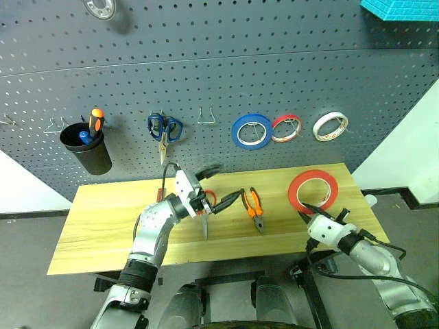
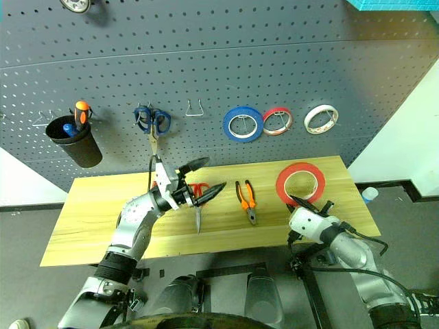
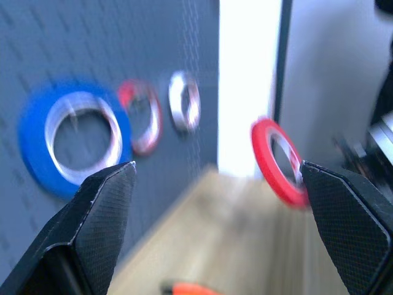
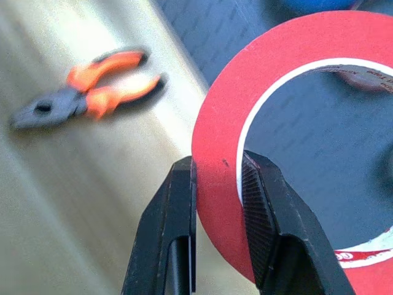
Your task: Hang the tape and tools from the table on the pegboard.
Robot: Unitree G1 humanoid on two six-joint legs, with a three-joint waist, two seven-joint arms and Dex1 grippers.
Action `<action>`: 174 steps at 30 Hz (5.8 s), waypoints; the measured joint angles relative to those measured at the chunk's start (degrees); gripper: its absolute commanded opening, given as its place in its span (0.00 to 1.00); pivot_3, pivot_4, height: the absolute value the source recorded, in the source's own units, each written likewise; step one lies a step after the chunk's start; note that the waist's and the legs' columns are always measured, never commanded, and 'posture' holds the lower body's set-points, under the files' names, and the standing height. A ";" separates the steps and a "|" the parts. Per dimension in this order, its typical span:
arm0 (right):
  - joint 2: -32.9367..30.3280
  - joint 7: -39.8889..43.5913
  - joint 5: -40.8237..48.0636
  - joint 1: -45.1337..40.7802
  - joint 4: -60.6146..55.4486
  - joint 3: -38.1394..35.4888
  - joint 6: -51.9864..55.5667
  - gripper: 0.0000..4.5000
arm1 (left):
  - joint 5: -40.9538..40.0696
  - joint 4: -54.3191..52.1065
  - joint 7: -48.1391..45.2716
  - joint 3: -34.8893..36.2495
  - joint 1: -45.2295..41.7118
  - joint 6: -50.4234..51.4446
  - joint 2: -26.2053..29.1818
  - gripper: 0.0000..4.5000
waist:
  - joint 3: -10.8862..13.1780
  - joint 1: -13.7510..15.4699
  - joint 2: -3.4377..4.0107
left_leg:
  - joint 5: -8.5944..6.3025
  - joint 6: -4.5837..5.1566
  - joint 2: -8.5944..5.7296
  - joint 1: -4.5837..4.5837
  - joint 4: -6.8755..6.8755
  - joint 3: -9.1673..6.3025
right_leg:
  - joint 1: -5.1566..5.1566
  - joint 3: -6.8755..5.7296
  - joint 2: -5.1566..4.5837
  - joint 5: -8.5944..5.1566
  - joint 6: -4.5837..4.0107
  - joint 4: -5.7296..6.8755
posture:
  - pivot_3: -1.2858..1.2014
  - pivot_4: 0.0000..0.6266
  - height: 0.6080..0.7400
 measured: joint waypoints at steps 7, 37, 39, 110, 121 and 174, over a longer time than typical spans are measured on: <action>-0.75 2.14 -1.23 -14.23 -3.17 0.27 5.01 0.15 | -6.04 -2.12 0.84 4.18 -3.53 5.69 0.49 1.00 | -0.21 -1.08 -0.23 | 0.04 0.13 0.04 0.01 0.03 0.20 | -0.01 0.17 0.00 0.24 0.13 -0.04 | 0.44 0.09 1.00; -2.73 9.69 -1.13 -36.41 27.31 11.32 -5.35 0.75 | -3.56 -2.89 1.10 4.16 -2.39 9.09 3.28 1.00 | -0.27 -0.77 -0.27 | 0.01 0.18 0.03 0.01 -0.05 0.44 | -0.12 0.45 0.04 0.47 0.01 -0.12 | 0.47 0.08 1.00; -4.85 11.89 0.37 -32.44 22.80 11.00 -6.34 0.75 | -3.52 -3.02 1.18 4.24 -1.98 9.19 4.03 1.00 | -0.28 -0.81 -0.28 | -0.01 0.23 0.03 0.02 -0.05 0.46 | -0.11 0.46 0.04 0.46 0.04 -0.15 | 0.46 0.09 1.00; 42.12 -7.21 15.19 -56.54 59.63 6.73 66.25 0.46 | 8.53 12.21 -9.72 2.74 2.84 10.26 22.59 1.00 | -0.43 -7.59 -0.36 | -0.05 0.22 0.88 0.00 -0.24 0.64 | -1.09 0.83 0.96 0.81 -0.33 0.72 | 0.46 0.12 1.00; 28.45 11.03 9.02 -34.85 18.16 23.09 48.81 0.46 | -1.29 4.61 -8.46 14.80 13.02 9.15 22.90 1.00 | -0.41 -7.46 -0.34 | -0.06 0.20 0.91 -0.07 -0.24 0.70 | -1.18 0.89 0.94 0.54 0.06 0.76 | 0.45 0.12 1.00; 48.70 -2.05 23.52 -69.87 50.41 6.91 1.30 0.46 | -1.54 1.16 10.93 23.06 12.02 -8.03 14.23 1.00 | -0.33 -7.21 -0.33 | 0.08 -0.01 1.13 -0.09 -1.04 0.97 | -1.88 1.42 1.32 0.71 -0.55 0.81 | 0.48 0.19 1.00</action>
